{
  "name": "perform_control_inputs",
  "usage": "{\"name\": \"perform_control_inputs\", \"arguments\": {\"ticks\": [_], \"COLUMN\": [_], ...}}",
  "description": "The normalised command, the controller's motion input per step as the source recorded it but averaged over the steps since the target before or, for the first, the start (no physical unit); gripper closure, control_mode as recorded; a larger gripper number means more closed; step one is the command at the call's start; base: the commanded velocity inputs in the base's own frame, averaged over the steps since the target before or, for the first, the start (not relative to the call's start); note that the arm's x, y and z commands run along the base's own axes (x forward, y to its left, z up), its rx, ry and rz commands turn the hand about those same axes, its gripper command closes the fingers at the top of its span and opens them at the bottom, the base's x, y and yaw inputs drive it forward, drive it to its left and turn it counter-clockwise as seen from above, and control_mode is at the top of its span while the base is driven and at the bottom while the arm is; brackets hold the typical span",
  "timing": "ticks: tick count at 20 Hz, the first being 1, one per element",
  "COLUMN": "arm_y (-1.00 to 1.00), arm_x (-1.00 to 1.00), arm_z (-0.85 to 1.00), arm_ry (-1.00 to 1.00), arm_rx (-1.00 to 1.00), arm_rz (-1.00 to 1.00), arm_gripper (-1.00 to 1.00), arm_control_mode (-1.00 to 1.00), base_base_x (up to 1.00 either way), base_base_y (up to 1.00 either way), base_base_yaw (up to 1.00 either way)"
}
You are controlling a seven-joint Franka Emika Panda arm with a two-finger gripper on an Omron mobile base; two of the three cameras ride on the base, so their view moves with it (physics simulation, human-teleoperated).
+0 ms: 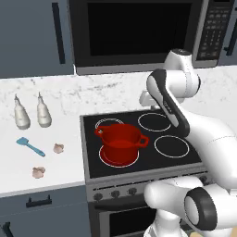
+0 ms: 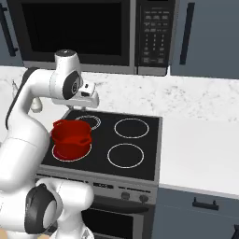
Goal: Put the garlic and garlic in the pot. Retrieve the spatula and lightly stir the vegetables in the pot.
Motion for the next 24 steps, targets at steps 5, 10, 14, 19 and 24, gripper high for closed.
{"name": "perform_control_inputs", "arguments": {"ticks": [5, 10, 14, 19, 24], "arm_y": [0.27, 0.00, 0.00, 0.00, 0.00], "arm_x": [0.00, 0.00, 0.00, 0.00, 0.00], "arm_z": [-0.10, 0.00, 0.00, 0.00, -0.52], "arm_ry": [0.03, 0.00, 0.00, 0.00, 0.09], "arm_rx": [-0.01, 0.00, 0.00, 0.00, -0.07], "arm_rz": [0.00, 0.00, 0.00, 0.00, 0.00], "arm_gripper": [-1.00, -1.00, -1.00, -1.00, -1.00], "arm_control_mode": [1.00, 1.00, 1.00, 1.00, -1.00], "base_base_x": [0.00, 0.00, 0.07, 0.16, 0.00], "base_base_y": [0.40, 1.00, 0.99, 0.58, 0.00], "base_base_yaw": [-0.01, -0.06, -0.06, -0.01, 0.00]}}
